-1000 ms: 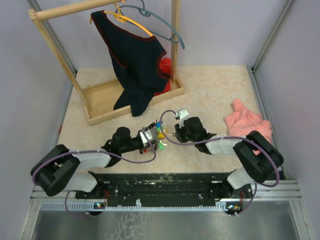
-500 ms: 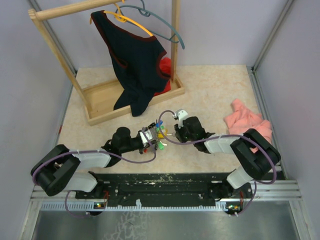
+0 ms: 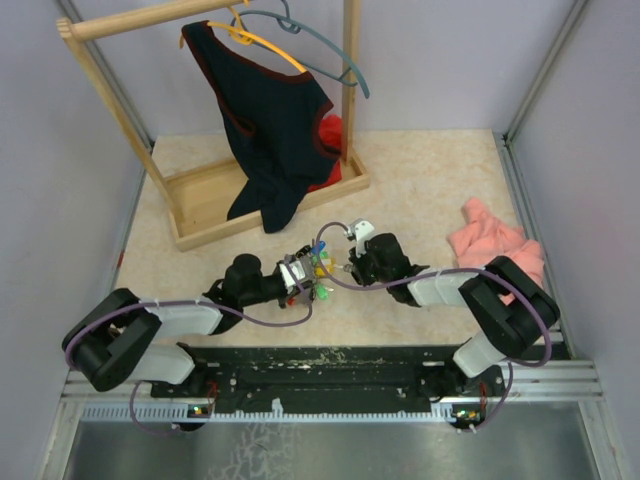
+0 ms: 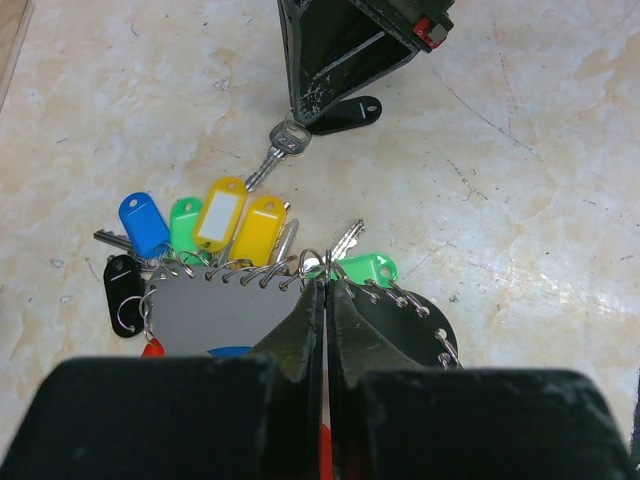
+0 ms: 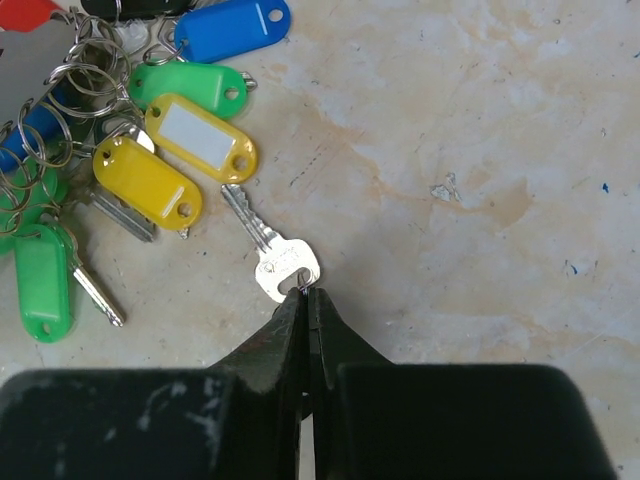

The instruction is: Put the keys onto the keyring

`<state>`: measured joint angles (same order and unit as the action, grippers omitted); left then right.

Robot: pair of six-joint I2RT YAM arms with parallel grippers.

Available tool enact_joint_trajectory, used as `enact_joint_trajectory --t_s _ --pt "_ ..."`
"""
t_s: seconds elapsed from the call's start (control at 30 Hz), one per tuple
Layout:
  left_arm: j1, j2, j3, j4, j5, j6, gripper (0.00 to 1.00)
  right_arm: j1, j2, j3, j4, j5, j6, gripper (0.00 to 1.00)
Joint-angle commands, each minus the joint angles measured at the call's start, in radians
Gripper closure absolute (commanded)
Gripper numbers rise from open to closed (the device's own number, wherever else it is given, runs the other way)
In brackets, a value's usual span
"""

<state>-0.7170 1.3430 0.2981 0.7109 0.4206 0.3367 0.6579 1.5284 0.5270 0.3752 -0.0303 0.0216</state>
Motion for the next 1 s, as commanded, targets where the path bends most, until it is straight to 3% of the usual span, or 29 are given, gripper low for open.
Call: enact_joint_trajectory --t_s 0.0,0.4,0.73,0.97 --pt "0.004 0.005 0.009 0.030 0.020 -0.002 0.99 -0.006 -0.014 0.035 0.026 -0.024 -0.032 1.00" --pt "0.004 -0.018 -0.031 0.101 0.078 0.016 0.99 0.076 -0.193 -0.031 0.023 -0.048 -0.184 1.00" --pt "0.005 -0.022 -0.055 0.140 0.150 0.056 0.99 0.149 -0.260 -0.083 0.045 -0.216 -0.318 1.00" --pt "0.005 0.000 -0.046 0.112 0.226 0.120 0.99 0.222 -0.266 -0.107 0.077 -0.167 -0.373 1.00"
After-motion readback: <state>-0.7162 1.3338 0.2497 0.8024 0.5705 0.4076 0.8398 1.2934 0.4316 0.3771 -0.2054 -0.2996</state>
